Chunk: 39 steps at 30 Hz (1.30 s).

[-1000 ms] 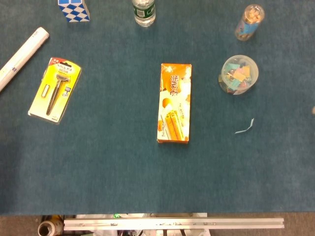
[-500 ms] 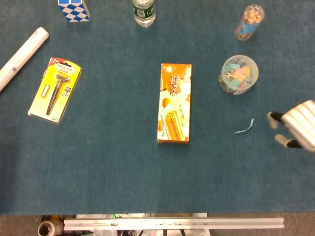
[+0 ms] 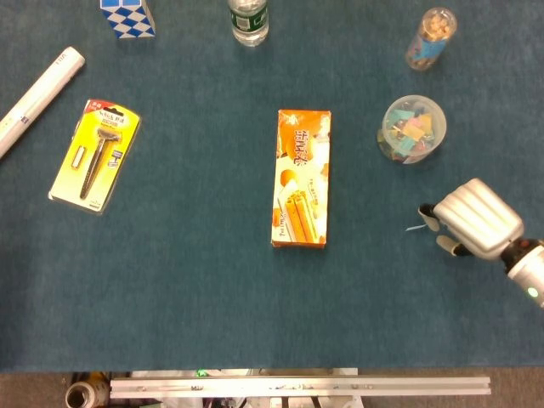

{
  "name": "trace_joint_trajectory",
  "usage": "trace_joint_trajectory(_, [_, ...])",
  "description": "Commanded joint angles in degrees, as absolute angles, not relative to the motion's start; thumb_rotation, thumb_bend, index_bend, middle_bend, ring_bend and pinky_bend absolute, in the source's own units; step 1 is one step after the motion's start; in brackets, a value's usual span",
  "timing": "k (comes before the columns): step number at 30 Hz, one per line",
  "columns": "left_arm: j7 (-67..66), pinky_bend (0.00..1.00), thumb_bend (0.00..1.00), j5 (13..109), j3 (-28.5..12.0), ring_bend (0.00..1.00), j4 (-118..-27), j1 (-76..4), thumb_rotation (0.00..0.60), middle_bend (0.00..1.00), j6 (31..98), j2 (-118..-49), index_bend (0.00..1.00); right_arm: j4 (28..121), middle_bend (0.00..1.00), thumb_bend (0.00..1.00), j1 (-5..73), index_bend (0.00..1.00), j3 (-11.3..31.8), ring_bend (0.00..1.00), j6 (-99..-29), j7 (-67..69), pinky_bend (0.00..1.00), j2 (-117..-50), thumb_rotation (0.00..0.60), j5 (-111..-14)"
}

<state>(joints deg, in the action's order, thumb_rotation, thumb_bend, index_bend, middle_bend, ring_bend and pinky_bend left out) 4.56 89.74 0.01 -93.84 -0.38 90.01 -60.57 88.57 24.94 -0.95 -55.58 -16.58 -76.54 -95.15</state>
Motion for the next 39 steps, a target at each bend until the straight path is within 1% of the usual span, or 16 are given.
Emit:
trace_joint_trajectory(1, [4.51, 0.13, 0.24, 89.69, -0.01, 0.19, -93.87, -0.40, 0.600, 0.18, 89.94, -60.56, 0.15, 87.88, 0.97, 0.21, 25.44, 0.60, -0.95, 1.00, -54.92, -17.25, 1.00, -77.38, 0.600, -94.27])
trace_joint_trajectory(6, [4.18, 0.13, 0.24, 89.83, -0.08, 0.19, -94.10, -0.56, 0.600, 0.18, 89.81, -60.51, 0.15, 86.94, 0.97, 0.21, 25.85, 0.54, -0.94, 1.00, -54.57, -19.15, 1.00, -78.89, 0.600, -92.76])
trace_joint_trajectory(19, [3.83, 0.13, 0.24, 89.95, -0.10, 0.19, -94.45, -0.63, 0.600, 0.18, 89.77, -60.30, 0.15, 84.19, 0.97, 0.21, 26.51, 0.54, -1.17, 1.00, -55.10, -20.92, 1.00, -82.53, 0.600, -90.66])
trace_joint_trajectory(32, [4.34, 0.13, 0.24, 89.76, -0.13, 0.19, -93.90, -0.60, 0.600, 0.18, 89.70, -60.36, 0.15, 82.14, 0.97, 0.21, 27.75, 0.54, -1.06, 1.00, -53.23, -23.14, 1.00, -85.87, 0.600, -87.20])
trace_joint_trajectory(39, [4.69, 0.13, 0.24, 89.61, -0.11, 0.19, -93.57, -0.48, 0.600, 0.18, 89.74, -60.38, 0.15, 81.87, 0.97, 0.26, 28.48, 0.55, -1.05, 1.00, -52.66, -23.89, 1.00, -87.03, 0.600, -86.18])
